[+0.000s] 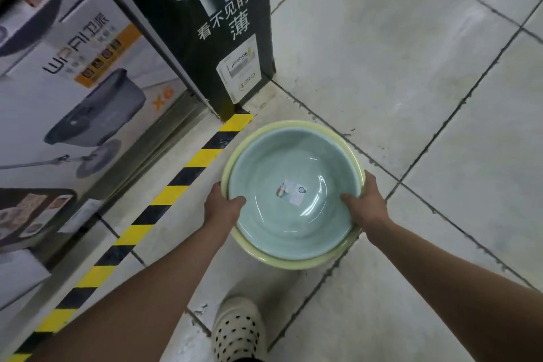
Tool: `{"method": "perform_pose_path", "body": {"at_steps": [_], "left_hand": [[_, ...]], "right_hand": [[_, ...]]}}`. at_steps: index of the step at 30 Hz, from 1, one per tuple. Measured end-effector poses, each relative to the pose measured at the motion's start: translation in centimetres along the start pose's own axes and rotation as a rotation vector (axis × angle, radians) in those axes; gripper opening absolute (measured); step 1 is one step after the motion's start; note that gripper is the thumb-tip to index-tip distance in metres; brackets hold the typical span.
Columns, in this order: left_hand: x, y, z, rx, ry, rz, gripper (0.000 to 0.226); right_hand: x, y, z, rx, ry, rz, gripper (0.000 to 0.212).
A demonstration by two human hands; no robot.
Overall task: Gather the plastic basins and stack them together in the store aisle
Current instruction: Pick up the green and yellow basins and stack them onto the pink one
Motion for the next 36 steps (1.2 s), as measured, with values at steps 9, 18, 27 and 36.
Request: {"method": "perform_pose_path", "body": {"at_steps": [9, 18, 27, 36], "left_hand": [[-7.3, -5.4, 11.1, -0.031, 0.173, 0.085, 0.034], [-21.7, -9.7, 30.1, -0.028, 0.341, 0.148, 0.014], [-33.2, -8.4, 51.4, 0.193, 0.506, 0.143, 0.016], [-40.9, -0.1, 68.6, 0.547, 0.838, -0.077, 0.036]], "right_hand": [[5.4, -8.9, 7.6, 0.015, -0.066, -0.17, 0.061], [12.9, -25.2, 21.2, -0.068, -0.101, -0.384, 0.059], [15.7, -45.9, 37.4, -0.309, -0.107, -0.577, 0.055], [7.1, -59.1, 52.9, -0.661, -0.092, -0.858, 0.055]]}}
Point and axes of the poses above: each hand's wrist, its own z-axis away from the middle knuckle, its own y-axis out of the palm, x = y × z, the point moved 6 cm from there along -z, towards the middle knuckle, and after that the axes turned 13 degrees about -z, right-handed, at the moved point
